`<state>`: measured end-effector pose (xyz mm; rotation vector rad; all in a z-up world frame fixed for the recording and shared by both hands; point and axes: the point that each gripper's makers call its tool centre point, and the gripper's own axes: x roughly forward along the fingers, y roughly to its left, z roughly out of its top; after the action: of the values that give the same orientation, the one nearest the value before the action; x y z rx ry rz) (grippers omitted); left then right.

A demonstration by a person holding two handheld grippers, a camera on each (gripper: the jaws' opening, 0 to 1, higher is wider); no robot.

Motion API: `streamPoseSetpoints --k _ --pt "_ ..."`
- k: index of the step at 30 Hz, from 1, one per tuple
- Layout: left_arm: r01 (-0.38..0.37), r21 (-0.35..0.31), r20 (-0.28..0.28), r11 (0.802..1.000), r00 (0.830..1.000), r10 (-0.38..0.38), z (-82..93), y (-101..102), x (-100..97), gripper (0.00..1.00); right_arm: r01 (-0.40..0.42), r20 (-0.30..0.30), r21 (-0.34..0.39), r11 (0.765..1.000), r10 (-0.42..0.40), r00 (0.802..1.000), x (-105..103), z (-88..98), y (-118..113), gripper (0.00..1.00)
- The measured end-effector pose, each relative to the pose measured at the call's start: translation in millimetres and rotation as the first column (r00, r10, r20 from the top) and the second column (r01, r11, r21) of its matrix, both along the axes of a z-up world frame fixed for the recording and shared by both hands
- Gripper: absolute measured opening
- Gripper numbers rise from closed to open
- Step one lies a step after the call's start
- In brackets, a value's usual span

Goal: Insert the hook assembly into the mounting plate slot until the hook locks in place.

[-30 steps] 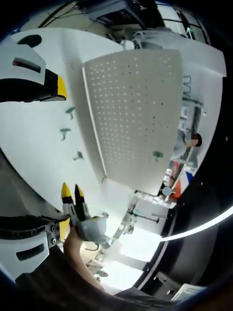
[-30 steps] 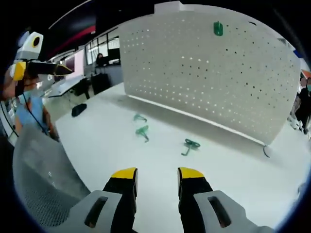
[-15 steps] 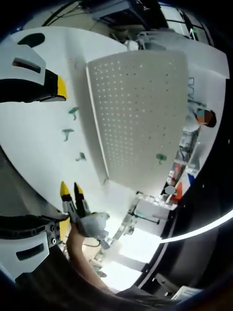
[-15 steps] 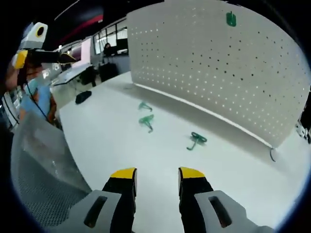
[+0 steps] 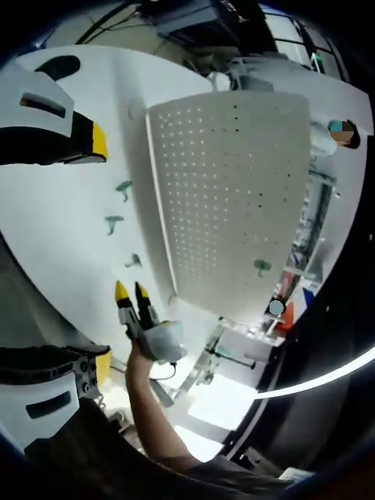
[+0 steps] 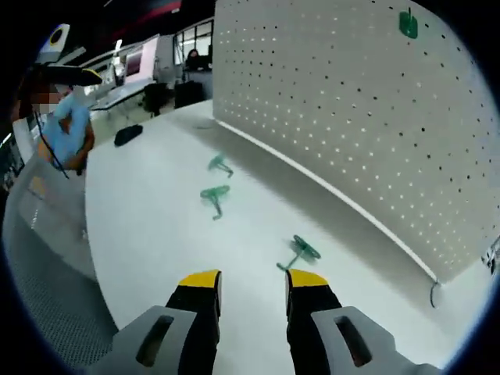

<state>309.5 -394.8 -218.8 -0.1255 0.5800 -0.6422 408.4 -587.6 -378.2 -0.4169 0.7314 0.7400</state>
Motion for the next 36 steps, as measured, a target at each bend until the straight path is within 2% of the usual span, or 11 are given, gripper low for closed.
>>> streamPoseSetpoints --k 10,20,32,36 --pt "-0.039 0.001 -0.015 0.999 0.999 0.039 -5.2 8 2.4 0.98 -0.029 -0.015 -0.065 0.997 0.028 1.0 43 -14.1 -11 0.32" --pt "-0.092 0.0 -0.039 0.996 0.995 0.092 -12.9 19 2.0 0.98 -0.089 -0.048 -0.121 0.989 0.084 0.995 62 -31.9 -10 0.29" --pt "-0.143 -0.007 -0.053 0.99 0.988 0.143 -16.0 29 5.0 0.98 -0.144 -0.092 -0.154 0.978 0.13 0.987 74 -47.5 -7 0.16" --pt "-0.155 -0.002 -0.056 0.988 0.986 0.154 -17.7 35 5.6 0.98 -0.181 -0.115 -0.168 0.969 0.163 0.98 71 -51.7 -3 0.04"
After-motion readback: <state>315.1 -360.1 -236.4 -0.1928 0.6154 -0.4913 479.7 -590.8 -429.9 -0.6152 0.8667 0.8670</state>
